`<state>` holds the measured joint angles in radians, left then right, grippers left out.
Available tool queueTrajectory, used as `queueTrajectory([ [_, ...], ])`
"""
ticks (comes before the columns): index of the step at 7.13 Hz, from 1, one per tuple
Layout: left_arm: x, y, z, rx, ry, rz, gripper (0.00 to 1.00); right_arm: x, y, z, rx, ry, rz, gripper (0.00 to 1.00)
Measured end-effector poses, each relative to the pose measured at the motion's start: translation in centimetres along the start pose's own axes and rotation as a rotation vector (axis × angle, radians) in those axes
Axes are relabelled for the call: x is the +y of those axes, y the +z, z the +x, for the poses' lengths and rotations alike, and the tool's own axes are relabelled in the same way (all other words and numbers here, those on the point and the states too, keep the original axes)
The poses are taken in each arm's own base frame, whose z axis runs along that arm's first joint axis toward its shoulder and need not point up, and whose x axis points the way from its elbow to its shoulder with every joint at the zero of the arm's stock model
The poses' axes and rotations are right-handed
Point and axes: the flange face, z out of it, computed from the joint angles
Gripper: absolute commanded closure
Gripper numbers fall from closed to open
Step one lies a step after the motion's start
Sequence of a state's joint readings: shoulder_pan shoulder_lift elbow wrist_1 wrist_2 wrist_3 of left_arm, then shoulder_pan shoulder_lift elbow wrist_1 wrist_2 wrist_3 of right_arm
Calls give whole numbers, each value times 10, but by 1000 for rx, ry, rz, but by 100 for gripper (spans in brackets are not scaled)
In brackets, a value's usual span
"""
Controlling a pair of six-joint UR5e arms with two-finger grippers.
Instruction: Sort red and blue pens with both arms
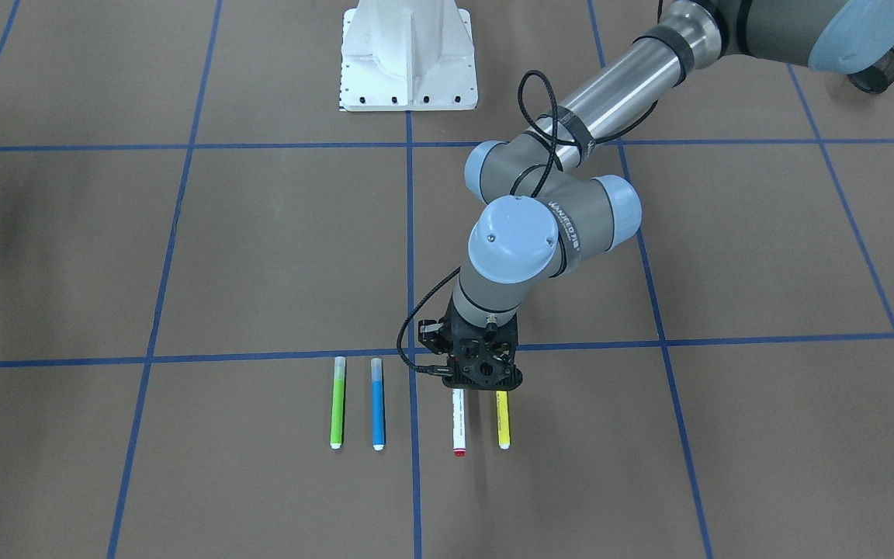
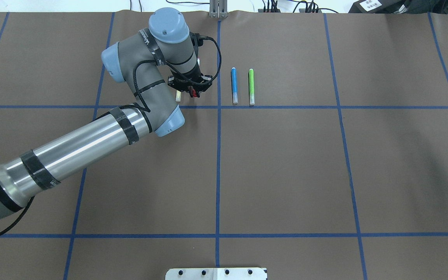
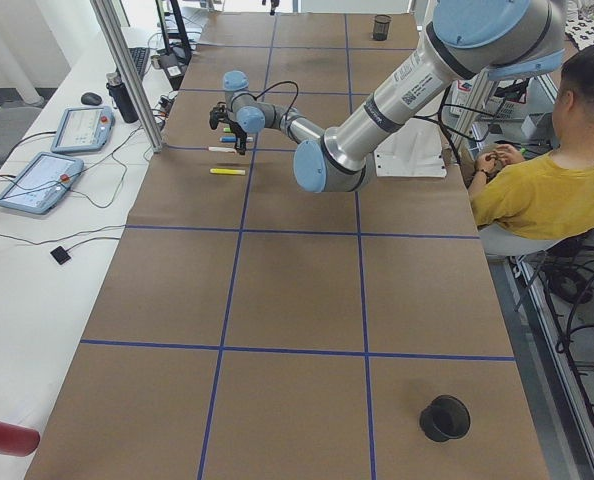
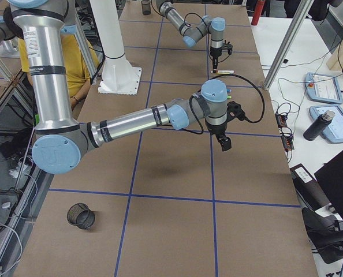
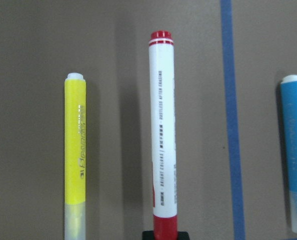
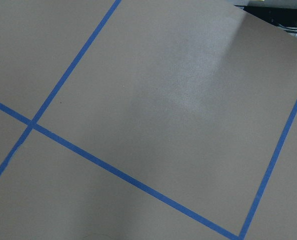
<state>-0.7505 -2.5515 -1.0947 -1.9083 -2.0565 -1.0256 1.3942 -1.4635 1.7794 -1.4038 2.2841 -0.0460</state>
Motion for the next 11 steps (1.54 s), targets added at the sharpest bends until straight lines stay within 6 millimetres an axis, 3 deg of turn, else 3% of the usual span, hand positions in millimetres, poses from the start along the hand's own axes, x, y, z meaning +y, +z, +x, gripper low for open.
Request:
queueTrajectory([
  [2,-3,-46,-15,-32,27,14,100,0,0,-1,0,-2,1,0],
  [4,-4,-107,-38,-133,87,-7,100,-1,1,-2,-2,-4,0,0],
  [5,1,-137,-67,-176,115,-14,100,-2,1,-3,-3,-6,-1,0],
  [7,22,-205,-150,-277,171,-40,100,-6,3,-3,-4,-8,-1,0],
  [9,41,-276,-215,-402,174,-62,100,-7,3,-4,-4,-10,-1,0],
  [11,53,-331,-289,-468,209,-101,100,-8,2,-4,-4,-11,0,0],
])
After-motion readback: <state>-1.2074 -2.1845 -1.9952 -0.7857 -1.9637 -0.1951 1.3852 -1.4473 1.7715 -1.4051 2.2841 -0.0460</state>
